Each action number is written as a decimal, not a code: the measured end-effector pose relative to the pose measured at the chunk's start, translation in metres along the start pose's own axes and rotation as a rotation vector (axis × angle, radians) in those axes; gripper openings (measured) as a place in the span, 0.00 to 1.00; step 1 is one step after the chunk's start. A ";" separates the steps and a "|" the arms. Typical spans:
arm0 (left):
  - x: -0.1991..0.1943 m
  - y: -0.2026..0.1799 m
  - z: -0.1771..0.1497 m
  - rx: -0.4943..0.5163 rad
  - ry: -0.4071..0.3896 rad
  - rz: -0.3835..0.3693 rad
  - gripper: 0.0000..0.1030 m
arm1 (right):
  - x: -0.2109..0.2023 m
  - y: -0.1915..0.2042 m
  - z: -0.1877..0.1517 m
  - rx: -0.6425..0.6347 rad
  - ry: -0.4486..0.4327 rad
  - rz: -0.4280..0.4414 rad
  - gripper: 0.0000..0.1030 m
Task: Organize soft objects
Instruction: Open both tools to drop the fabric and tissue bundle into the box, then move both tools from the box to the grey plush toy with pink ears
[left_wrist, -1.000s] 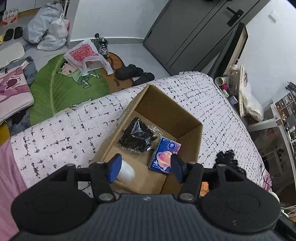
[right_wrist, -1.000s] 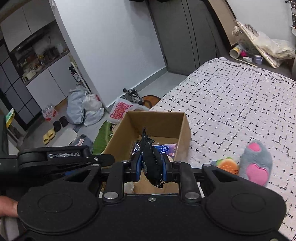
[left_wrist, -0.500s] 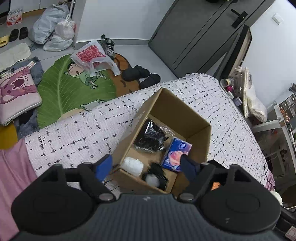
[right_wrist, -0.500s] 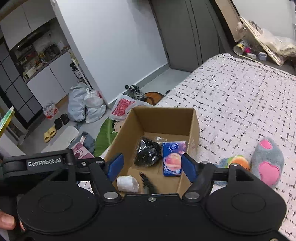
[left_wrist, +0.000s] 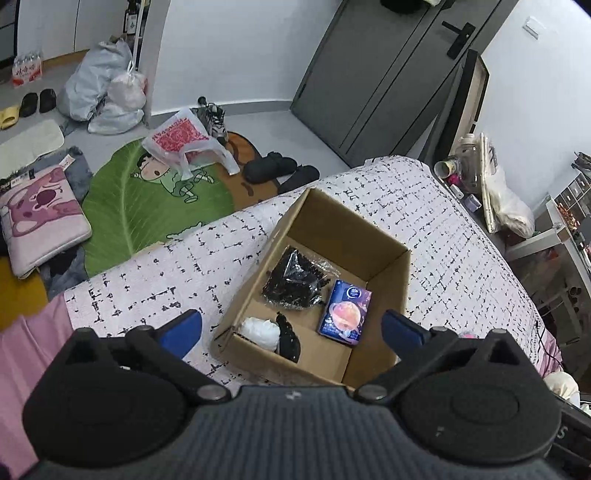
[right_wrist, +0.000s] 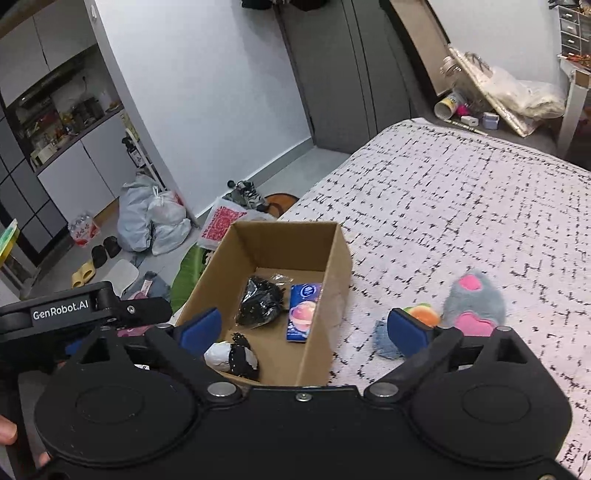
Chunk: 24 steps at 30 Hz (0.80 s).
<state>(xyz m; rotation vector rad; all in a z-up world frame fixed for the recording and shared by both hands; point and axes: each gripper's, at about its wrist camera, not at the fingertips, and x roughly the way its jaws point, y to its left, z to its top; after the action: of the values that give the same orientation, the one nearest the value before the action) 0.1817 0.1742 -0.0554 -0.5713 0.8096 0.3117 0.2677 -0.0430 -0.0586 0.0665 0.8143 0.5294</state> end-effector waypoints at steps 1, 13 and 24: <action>-0.002 -0.002 0.000 0.003 -0.007 0.001 1.00 | -0.003 -0.002 0.000 0.001 -0.002 0.000 0.96; -0.019 -0.025 -0.013 0.069 -0.008 -0.014 1.00 | -0.028 -0.021 -0.004 -0.005 -0.025 -0.005 1.00; -0.031 -0.051 -0.029 0.126 -0.013 0.036 1.00 | -0.050 -0.040 -0.005 -0.041 -0.027 -0.004 1.00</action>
<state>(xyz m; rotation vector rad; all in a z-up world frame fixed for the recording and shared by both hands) 0.1682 0.1150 -0.0300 -0.4374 0.8217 0.2947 0.2527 -0.1025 -0.0383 0.0346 0.7768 0.5399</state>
